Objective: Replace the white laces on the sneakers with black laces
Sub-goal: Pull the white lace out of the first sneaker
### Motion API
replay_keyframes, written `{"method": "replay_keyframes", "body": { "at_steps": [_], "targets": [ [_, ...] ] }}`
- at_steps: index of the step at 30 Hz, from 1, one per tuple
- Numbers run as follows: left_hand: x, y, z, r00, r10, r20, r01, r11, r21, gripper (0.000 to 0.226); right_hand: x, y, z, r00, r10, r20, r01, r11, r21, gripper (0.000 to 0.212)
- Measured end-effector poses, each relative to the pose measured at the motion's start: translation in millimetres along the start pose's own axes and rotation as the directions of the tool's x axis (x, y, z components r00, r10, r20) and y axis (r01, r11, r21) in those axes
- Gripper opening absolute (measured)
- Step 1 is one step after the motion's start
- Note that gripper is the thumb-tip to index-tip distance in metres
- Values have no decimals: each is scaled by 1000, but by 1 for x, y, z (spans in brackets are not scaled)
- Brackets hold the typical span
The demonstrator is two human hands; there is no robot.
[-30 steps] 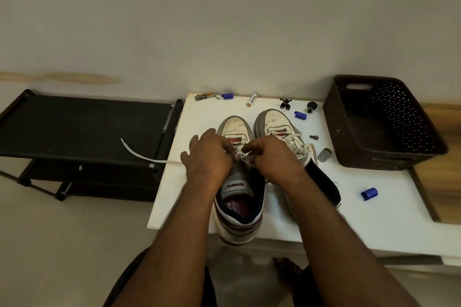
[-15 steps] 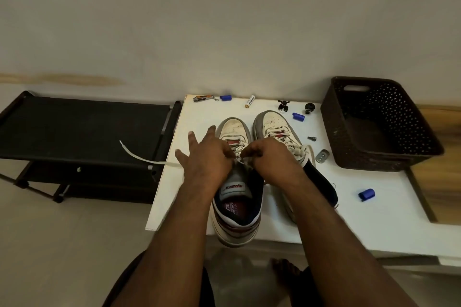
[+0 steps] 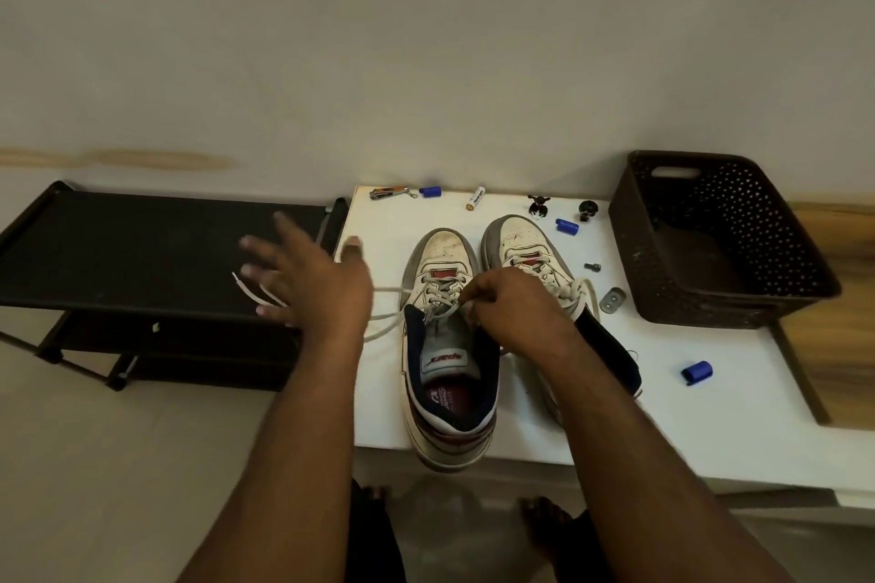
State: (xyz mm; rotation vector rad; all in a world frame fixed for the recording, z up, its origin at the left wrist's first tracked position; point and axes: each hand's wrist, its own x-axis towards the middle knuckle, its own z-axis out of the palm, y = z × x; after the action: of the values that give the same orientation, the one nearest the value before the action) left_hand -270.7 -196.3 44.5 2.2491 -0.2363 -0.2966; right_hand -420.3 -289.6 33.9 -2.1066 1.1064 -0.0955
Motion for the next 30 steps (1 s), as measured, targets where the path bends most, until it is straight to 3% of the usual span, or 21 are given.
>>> {"method": "replay_keyframes", "body": {
  "at_steps": [1,3,7,8,10,13,18,21,25,27,30],
  "targets": [
    [-7,2,5,982,150,118,-174,959,225,68,0,-1,1,1000,0,2,0,1000,-9,17],
    [-21,5,13,898,264,353,-388,852,350,52,-1,-2,2,1000,5,0,-5,1000,-30,16],
    [-32,2,18,872,214,441,-436,750,497,40,-4,-7,3,998,-66,-20,64,995,-71,22],
    [-31,1,18,873,207,442,-433,746,505,36,-5,-9,4,996,-83,-21,81,995,-64,26],
    [-29,0,20,875,177,450,-378,830,410,24,-6,-11,7,994,-103,-25,101,992,-80,30],
    [-20,-2,13,883,108,457,-274,909,314,10,-5,-9,7,996,-83,-36,79,990,-119,23],
    [-6,-16,-3,898,0,440,-78,984,158,14,-2,7,-1,994,98,-50,-97,995,31,25],
    [-3,-18,-2,893,-13,450,-60,987,148,16,0,11,-1,991,123,-57,-120,991,60,25],
    [-5,-17,2,882,50,468,-133,980,147,18,-2,7,2,996,-58,-62,54,996,-64,30],
    [-9,-17,4,862,61,503,-140,983,120,15,-6,2,9,980,-200,-1,195,956,-218,43],
    [-12,-13,5,847,50,529,-121,987,102,15,-10,-13,18,958,-287,30,275,876,-396,37]
  ]
}}
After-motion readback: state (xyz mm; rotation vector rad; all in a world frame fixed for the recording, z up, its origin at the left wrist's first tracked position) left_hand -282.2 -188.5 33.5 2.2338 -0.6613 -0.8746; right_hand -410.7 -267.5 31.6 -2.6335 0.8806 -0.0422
